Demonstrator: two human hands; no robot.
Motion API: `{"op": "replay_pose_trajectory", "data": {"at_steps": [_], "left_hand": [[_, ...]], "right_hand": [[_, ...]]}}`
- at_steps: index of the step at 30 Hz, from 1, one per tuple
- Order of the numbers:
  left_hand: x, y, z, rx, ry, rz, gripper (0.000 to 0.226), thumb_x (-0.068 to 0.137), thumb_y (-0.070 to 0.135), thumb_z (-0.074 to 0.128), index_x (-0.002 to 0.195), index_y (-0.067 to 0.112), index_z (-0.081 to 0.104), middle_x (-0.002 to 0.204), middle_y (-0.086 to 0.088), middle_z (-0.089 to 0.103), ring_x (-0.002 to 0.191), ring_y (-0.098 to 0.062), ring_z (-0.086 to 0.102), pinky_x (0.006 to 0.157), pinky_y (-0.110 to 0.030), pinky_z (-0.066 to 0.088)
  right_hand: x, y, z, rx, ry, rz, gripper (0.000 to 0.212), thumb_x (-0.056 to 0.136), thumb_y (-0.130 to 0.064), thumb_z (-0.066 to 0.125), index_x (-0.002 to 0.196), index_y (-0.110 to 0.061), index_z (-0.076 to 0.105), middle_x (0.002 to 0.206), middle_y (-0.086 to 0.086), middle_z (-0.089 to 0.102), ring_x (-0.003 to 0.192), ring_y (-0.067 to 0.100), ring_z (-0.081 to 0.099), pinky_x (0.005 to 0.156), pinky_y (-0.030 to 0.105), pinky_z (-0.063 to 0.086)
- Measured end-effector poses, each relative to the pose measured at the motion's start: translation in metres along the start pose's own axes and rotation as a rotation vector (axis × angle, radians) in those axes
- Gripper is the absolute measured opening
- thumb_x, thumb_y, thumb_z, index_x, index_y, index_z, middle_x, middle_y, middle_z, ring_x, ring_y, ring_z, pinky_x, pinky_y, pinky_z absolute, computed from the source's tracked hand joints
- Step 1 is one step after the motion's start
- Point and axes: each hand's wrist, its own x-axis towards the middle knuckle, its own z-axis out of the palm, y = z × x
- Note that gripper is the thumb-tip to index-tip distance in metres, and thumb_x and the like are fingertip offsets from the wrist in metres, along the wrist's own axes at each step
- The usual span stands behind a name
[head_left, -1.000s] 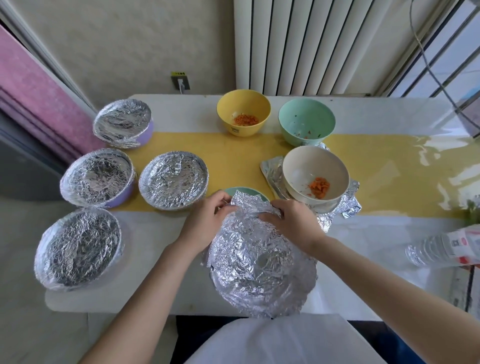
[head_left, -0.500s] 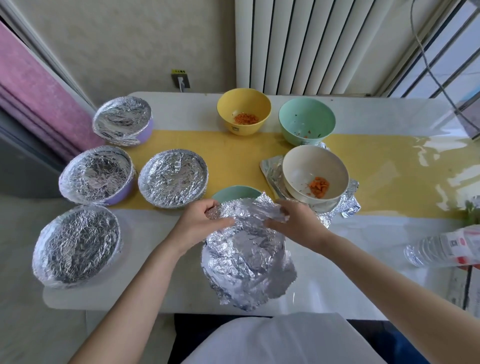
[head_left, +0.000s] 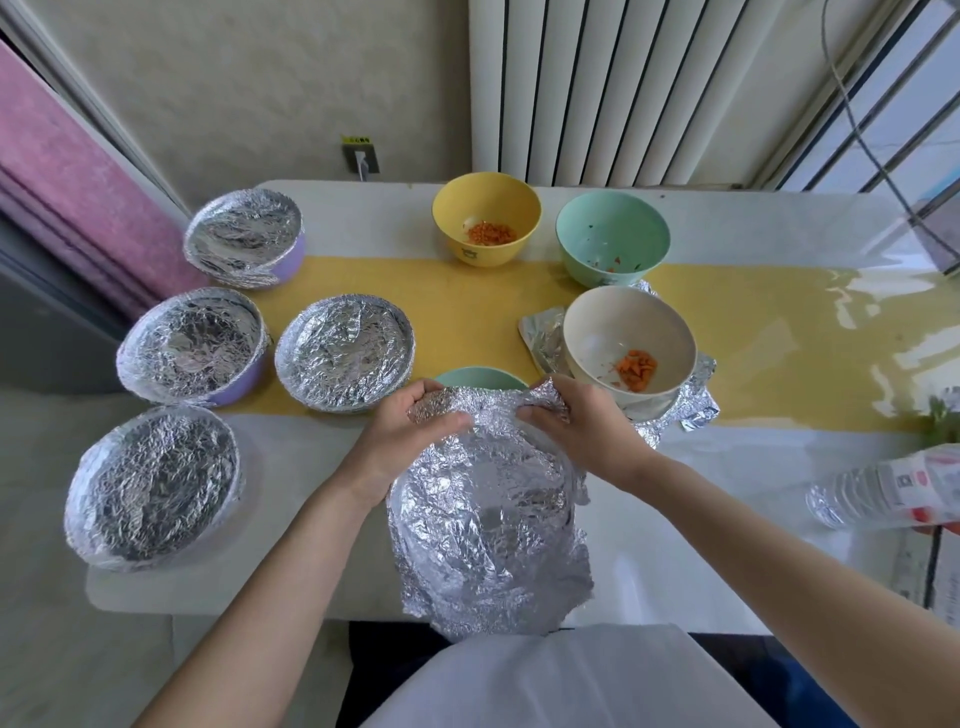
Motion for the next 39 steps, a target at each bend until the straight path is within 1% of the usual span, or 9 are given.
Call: {"op": "replay_pose_trajectory", "data": {"at_steps": [8,12,17,20,23,27,29,32,39], "left_hand": [[0.008,-0.004,-0.003,0.047,0.074,0.025,0.039,0.061,0.05,0.076,0.092,0.038,0.054,0.117,0.001,0.056,0.121,-0.021,0.047,0.105,-0.04,0.036],[0.011,-0.005,0.001,0.057,0.116,-0.025,0.034,0.074,0.039,0.075,0.1,0.031,0.054,0.119,0.003,0.056,0.121,-0.018,0.047,0.103,-0.035,0.035],[0.011,-0.007,0.002,-0.059,0.14,-0.1,0.075,0.045,0.064,0.081,0.107,0.03,0.058,0.112,-0.004,0.065,0.107,-0.023,0.061,0.099,-0.045,0.044],[0.01,-0.006,0.004,-0.086,0.097,-0.155,0.036,0.074,0.04,0.072,0.097,0.014,0.065,0.098,-0.002,0.07,0.1,-0.012,0.061,0.104,-0.034,0.03],[0.008,-0.009,0.006,-0.074,0.152,-0.175,0.023,0.082,0.037,0.066,0.083,0.013,0.067,0.095,0.0,0.07,0.098,-0.007,0.058,0.097,-0.029,0.023],[0.009,-0.009,0.016,-0.056,0.277,-0.088,0.035,0.083,0.038,0.067,0.09,0.004,0.067,0.096,-0.008,0.071,0.098,-0.02,0.063,0.081,-0.023,0.034],[0.011,-0.01,0.02,-0.045,0.329,-0.05,0.046,0.079,0.045,0.069,0.098,0.003,0.067,0.1,-0.013,0.07,0.1,-0.023,0.062,0.087,-0.022,0.035],[0.009,-0.008,0.025,0.005,0.384,0.002,0.037,0.082,0.04,0.068,0.093,0.005,0.069,0.087,-0.023,0.068,0.074,-0.024,0.061,0.079,-0.023,0.042],[0.007,-0.007,0.03,0.262,0.596,0.156,0.03,0.086,0.033,0.063,0.063,0.015,0.058,0.05,-0.002,0.057,0.042,-0.014,0.047,0.043,-0.03,0.037]], "right_hand": [[0.002,0.0,0.006,0.152,0.049,0.051,0.038,0.091,-0.025,0.059,0.065,-0.015,0.034,0.054,-0.003,0.031,0.051,0.01,0.026,0.05,0.026,0.022],[0.003,-0.006,0.006,0.405,0.01,0.164,0.034,0.095,-0.024,0.053,0.068,-0.015,0.034,0.053,-0.008,0.03,0.04,0.001,0.028,0.046,0.016,0.027],[0.007,-0.002,0.01,0.481,-0.016,0.183,0.035,0.095,-0.029,0.052,0.071,-0.015,0.032,0.057,-0.003,0.025,0.046,0.008,0.024,0.053,0.027,0.028],[0.009,0.003,0.008,0.525,0.057,0.203,0.036,0.094,-0.028,0.055,0.068,-0.016,0.033,0.054,-0.004,0.027,0.047,0.01,0.027,0.054,0.031,0.03],[0.011,0.006,0.005,0.42,0.117,0.184,0.039,0.092,-0.026,0.058,0.065,-0.015,0.033,0.052,-0.002,0.027,0.041,0.004,0.026,0.046,0.019,0.027],[0.014,0.013,0.008,0.19,0.218,0.15,0.042,0.09,-0.032,0.06,0.06,-0.016,0.035,0.049,0.002,0.042,0.046,0.016,0.038,0.05,0.03,0.033],[0.015,0.012,0.007,-0.026,0.279,0.106,0.043,0.092,-0.033,0.058,0.059,-0.019,0.033,0.046,-0.007,0.04,0.043,0.012,0.037,0.049,0.03,0.027],[0.019,0.012,0.005,-0.241,0.326,0.074,0.038,0.094,-0.04,0.051,0.071,-0.013,0.038,0.053,-0.003,0.041,0.05,0.024,0.036,0.05,0.031,0.026],[0.031,0.012,0.008,-0.071,0.254,0.137,0.039,0.092,-0.048,0.05,0.084,-0.01,0.05,0.067,0.005,0.056,0.065,0.028,0.052,0.057,0.035,0.039]]}}
